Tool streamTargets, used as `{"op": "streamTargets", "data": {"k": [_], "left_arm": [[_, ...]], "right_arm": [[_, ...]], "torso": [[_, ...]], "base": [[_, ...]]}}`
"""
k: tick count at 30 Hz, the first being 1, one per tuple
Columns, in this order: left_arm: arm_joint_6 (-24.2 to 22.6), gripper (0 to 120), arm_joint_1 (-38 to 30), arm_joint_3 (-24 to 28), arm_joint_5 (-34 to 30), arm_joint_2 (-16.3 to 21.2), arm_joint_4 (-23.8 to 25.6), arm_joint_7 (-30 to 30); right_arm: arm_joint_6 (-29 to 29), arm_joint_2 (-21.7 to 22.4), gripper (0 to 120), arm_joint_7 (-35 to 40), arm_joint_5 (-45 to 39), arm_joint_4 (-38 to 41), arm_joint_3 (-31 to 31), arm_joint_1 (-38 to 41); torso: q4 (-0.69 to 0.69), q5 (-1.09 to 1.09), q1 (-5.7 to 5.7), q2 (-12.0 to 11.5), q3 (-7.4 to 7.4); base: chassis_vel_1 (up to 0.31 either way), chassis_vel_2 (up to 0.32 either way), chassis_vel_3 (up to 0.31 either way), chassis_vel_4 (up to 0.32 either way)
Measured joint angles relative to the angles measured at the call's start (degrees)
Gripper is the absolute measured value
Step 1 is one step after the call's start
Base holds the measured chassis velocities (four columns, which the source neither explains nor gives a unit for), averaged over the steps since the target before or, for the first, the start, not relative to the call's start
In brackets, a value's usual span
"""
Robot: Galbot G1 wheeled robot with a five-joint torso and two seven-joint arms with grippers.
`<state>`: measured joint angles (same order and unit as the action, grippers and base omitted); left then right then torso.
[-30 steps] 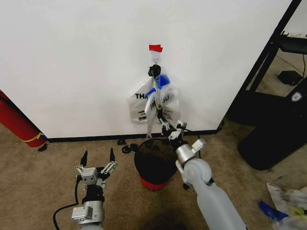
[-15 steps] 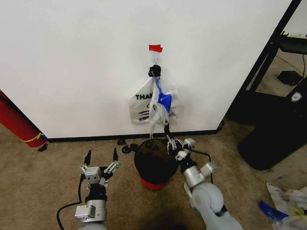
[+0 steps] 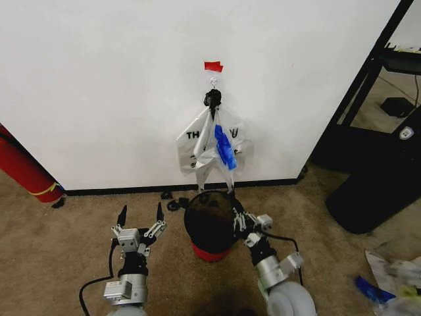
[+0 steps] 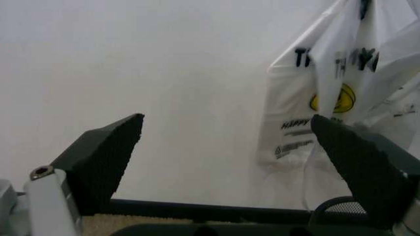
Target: Pick up the garbage bag from the wall and place it over the trash bin.
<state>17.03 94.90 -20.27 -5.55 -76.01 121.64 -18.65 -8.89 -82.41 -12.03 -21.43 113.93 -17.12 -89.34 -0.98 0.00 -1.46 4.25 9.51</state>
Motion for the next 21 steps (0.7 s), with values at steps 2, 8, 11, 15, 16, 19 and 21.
{"op": "streamTargets", "data": {"k": [2,8,11,15,16,19,21], "left_arm": [[0.00,100,-0.20,0.34,-0.04,0.04,-0.21,0.00],[0.01,100,-0.46,0.96,-0.05,0.05,-0.33,0.00],[0.01,100,-0.46,1.07,-0.11,0.21,-0.37,0.00],[0.05,100,-0.41,1.10,-0.17,0.34,-0.37,0.00],[0.08,100,-0.40,1.10,-0.21,0.37,-0.37,0.00],[0.12,100,-0.41,1.10,-0.42,0.50,-0.36,0.00],[0.13,100,-0.42,1.11,-0.48,0.55,-0.36,0.00]], "right_arm": [[-1.09,-0.18,0,0.15,1.87,0.13,-0.08,-1.44],[-3.39,-0.54,0,-0.04,4.68,0.24,-0.30,-4.93],[-4.56,-0.97,0,-0.17,5.57,-0.20,-0.34,-6.48],[-5.70,-1.41,0,-0.33,6.24,-0.84,-0.28,-7.64],[-6.12,-1.47,0,-0.36,6.55,-1.05,-0.33,-7.86],[-7.25,-1.69,0,-0.46,7.73,-1.59,-0.41,-8.40],[-7.62,-1.75,0,-0.46,8.15,-1.94,-0.43,-8.65]], "torso": [[0.00,-0.01,0.00,0.00,0.00],[0.00,0.00,0.00,0.00,0.00],[0.00,0.00,0.00,0.00,0.00],[-0.01,-0.01,0.00,0.00,0.00],[0.01,-0.05,0.00,0.00,0.00],[0.01,-0.12,0.00,0.00,0.00],[0.00,-0.14,0.00,0.00,0.00]], "base": [[0.000,0.000,0.000,0.000],[0.000,0.000,0.000,0.000],[0.000,0.000,0.000,0.000],[0.000,0.000,0.000,0.000],[0.000,0.000,0.000,0.000],[0.000,0.000,0.000,0.000],[0.000,0.000,0.000,0.000]]}}
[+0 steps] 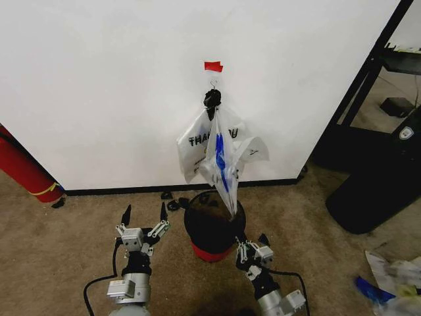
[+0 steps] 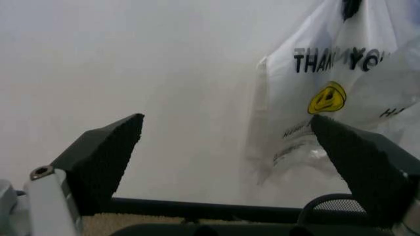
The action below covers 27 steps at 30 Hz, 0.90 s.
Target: Pick up the garbage bag from the wall and place it over the trash bin.
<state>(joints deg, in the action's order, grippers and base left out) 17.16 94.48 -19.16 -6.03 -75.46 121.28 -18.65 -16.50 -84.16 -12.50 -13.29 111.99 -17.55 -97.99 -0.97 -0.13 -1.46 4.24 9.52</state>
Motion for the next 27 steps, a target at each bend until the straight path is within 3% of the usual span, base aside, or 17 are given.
{"op": "streamTargets", "data": {"k": [7,10,14,27], "left_arm": [[-0.45,100,-0.13,0.95,-0.54,0.84,1.26,-0.02],[-0.86,100,-0.61,1.22,-0.88,1.49,1.81,-0.02],[-1.30,100,-1.31,1.35,-1.36,2.39,2.00,-0.02],[-1.45,100,-1.40,2.19,-1.60,1.58,0.81,-0.03]], "right_arm": [[-1.49,-0.05,0,0.21,0.53,-0.65,-0.04,-0.86],[-1.38,0.02,0,0.47,0.02,-0.39,-0.20,-0.61],[-1.40,0.75,0,0.61,-0.39,0.82,-0.37,-0.88],[-4.06,4.21,0,1.52,-0.87,5.45,-8.48,-5.00]], "torso": [[0.00,0.01,0.00,0.00,0.00],[-0.07,0.13,0.00,0.00,0.00],[0.00,0.33,0.00,-0.01,0.00],[-0.01,0.14,0.00,-0.01,0.00]], "base": [[0.000,0.000,0.000,0.000],[0.000,0.000,0.000,0.000],[0.000,0.000,0.000,0.000],[0.000,0.000,0.000,0.000]]}}
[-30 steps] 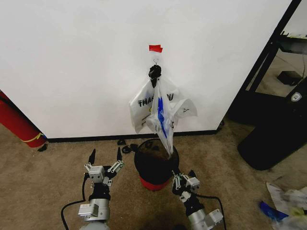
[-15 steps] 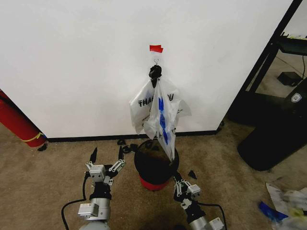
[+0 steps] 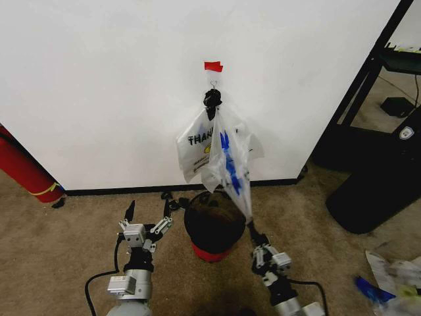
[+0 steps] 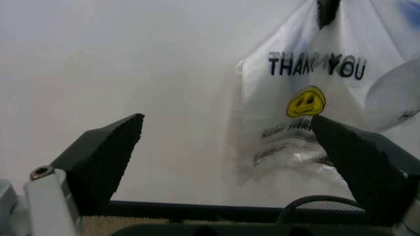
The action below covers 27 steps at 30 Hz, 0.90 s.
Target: Pick up the garbage bag from the wall and place it over the trash bin.
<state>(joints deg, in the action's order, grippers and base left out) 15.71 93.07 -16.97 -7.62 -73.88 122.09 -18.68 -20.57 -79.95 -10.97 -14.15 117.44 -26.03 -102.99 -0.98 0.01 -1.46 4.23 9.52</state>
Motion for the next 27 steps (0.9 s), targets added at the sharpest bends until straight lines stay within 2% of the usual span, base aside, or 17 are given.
{"op": "streamTargets", "data": {"k": [8,27], "left_arm": [[-0.49,100,-0.68,0.48,0.00,-0.19,-0.36,-0.04],[-0.62,100,-0.85,1.58,0.10,0.01,-0.39,-0.07]], "right_arm": [[-3.35,2.10,0,-1.27,0.24,-0.38,-1.93,-2.57],[-6.95,1.85,0,-4.43,-0.88,-2.35,-2.99,-3.21]], "torso": [[0.00,0.00,0.00,0.00,0.00],[-0.01,0.00,0.00,0.00,0.00]], "base": [[0.000,0.000,0.000,0.000],[0.000,0.000,0.000,0.000]]}}
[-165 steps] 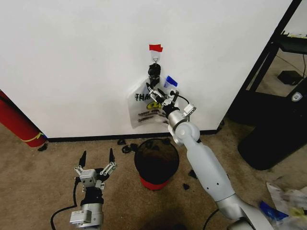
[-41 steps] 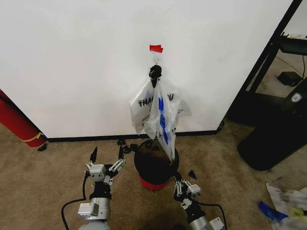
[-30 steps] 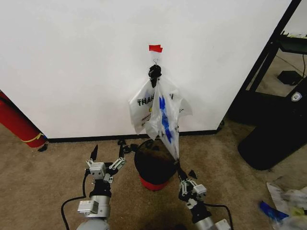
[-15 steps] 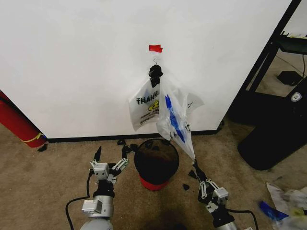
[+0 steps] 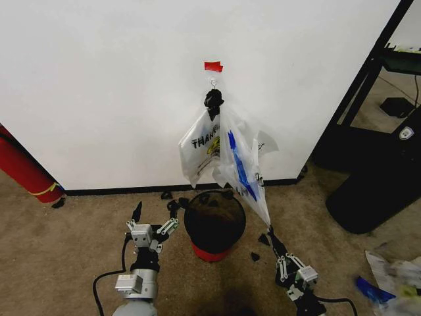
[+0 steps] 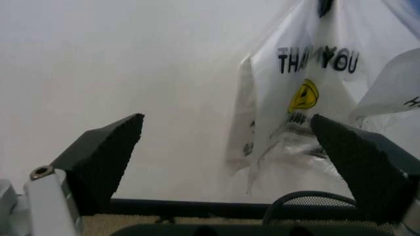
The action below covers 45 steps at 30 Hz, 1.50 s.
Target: Pick up the garbage bag from the wall and place it over the trash bin.
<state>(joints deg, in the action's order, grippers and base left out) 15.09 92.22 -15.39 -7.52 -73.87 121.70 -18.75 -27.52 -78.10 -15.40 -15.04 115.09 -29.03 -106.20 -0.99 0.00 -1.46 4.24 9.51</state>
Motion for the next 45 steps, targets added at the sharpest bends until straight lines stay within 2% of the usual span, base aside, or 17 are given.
{"op": "streamTargets", "data": {"k": [7,10,12,13,15,18,21,25,26,29,33,38,45], "left_arm": [[-1.01,100,-0.80,0.54,-0.63,0.86,1.59,-0.09],[-1.72,100,-3.18,1.19,-1.93,3.11,2.06,-0.16],[-3.39,100,-6.33,2.22,-5.33,6.66,3.16,-0.28],[-3.39,100,-6.33,2.22,-5.33,6.66,3.16,-0.28],[-5.87,100,-9.51,3.83,-10.92,10.53,5.15,-0.43],[-10.38,100,-13.12,7.54,-20.40,15.76,9.18,-1.02],[-14.42,100,-16.01,11.39,-26.83,18.70,11.74,-1.76],[-20.98,100,-28.61,19.71,-35.66,23.37,11.80,-3.94],[-20.98,100,-28.61,19.71,-35.66,23.37,11.80,-3.94],[-24.32,100,-40.90,25.03,-40.19,24.35,8.41,-5.54],[-27.56,100,-51.26,31.05,-44.71,23.23,3.74,-7.23],[-29.60,100,-56.95,35.27,-50.40,20.58,0.03,-9.74],[-28.85,97,-59.00,36.63,-51.83,16.76,-3.48,-11.83]], "right_arm": [[6.61,-0.24,0,5.73,-1.57,1.04,4.06,7.60],[10.65,0.36,0,9.49,-4.44,0.87,6.11,12.66],[12.49,1.17,0,11.59,-5.52,-0.01,6.92,16.18],[12.49,1.17,0,11.59,-5.52,-0.01,6.92,16.18],[13.39,1.65,0,12.71,-6.01,-0.33,6.95,17.70],[14.03,1.95,0,13.45,-6.27,-0.65,7.00,18.77],[14.03,1.88,0,13.52,-5.63,-0.92,6.99,18.95],[13.53,0.98,0,13.28,-3.58,-1.05,6.98,18.45],[13.53,0.98,0,13.28,-3.58,-1.05,6.98,18.45],[12.97,0.45,0,13.00,-2.85,-0.76,6.47,17.50],[12.34,0.42,0,12.75,-2.47,-0.51,5.42,16.37],[11.84,0.64,0,12.45,-2.47,-0.25,4.05,15.59],[11.30,0.76,0,11.94,-2.51,-0.17,3.10,14.77]], "torso": [[0.01,0.00,0.00,0.00,0.00],[0.02,-0.01,0.00,0.00,0.00],[0.03,0.00,-0.01,0.00,0.01],[0.03,0.00,-0.01,0.00,0.01],[-0.03,-0.03,-0.01,0.00,0.01],[0.00,-0.01,-0.01,0.00,0.01],[0.01,-0.01,-0.01,0.00,0.01],[0.01,-0.01,-0.01,0.00,0.01],[0.01,-0.01,-0.01,0.00,0.01],[-0.02,-0.01,-0.01,0.00,0.01],[-0.01,0.00,-0.01,0.00,0.01],[0.01,0.00,-0.01,0.00,0.01],[0.01,0.00,0.00,0.00,0.00]], "base": [[0.000,0.000,0.000,0.000],[0.000,0.000,0.000,0.000],[0.000,0.000,0.000,0.000],[0.000,0.000,0.000,0.000],[0.000,0.000,0.000,0.000],[0.000,0.000,0.000,0.000],[0.000,0.000,0.000,0.000],[0.000,0.000,0.000,0.000],[0.000,0.000,0.000,0.000],[0.000,0.000,0.000,0.000],[0.000,0.000,0.000,0.000],[0.000,0.000,0.000,0.000],[0.000,0.000,0.000,0.000]]}}
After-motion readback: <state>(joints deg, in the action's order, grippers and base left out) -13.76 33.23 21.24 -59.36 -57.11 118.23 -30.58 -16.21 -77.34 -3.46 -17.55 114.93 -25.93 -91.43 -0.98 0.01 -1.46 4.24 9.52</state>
